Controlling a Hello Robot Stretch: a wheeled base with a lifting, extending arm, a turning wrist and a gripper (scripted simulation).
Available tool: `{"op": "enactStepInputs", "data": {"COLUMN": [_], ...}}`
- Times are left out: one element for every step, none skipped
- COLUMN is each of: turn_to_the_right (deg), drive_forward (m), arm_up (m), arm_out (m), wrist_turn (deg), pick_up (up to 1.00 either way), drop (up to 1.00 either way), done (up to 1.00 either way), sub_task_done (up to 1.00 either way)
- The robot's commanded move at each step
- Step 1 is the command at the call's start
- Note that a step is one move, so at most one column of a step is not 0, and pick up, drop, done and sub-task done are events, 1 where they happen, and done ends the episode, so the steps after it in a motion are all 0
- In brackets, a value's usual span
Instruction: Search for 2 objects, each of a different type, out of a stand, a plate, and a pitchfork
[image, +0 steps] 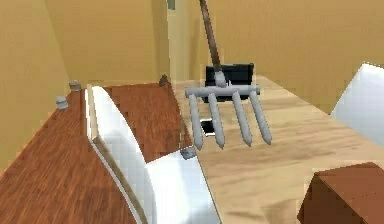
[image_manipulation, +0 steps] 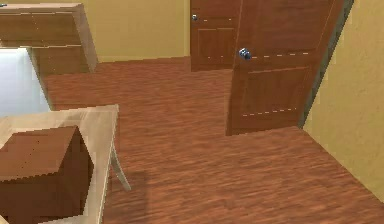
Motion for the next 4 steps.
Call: {"op": "enactStepInputs", "data": {"turn_to_the_right": [12.0, 0.0, 45.0, 45.0], "drive_forward": [0.0, 0.0, 0.0, 0.0], "arm_up": [0.0, 0.0, 0.0, 0.0], "arm_out": [0.0, 0.0, 0.0, 0.0], "wrist_turn": [0.0, 0.0, 0.0, 0.0], "pick_up": [0.0, 0.0, 0.0, 0.0], "drop": [0.0, 0.0, 0.0, 0.0], "done": [0.0, 0.0, 0.0, 0.0], "sub_task_done": [0.0, 1.0, 0.0, 0.0]}}
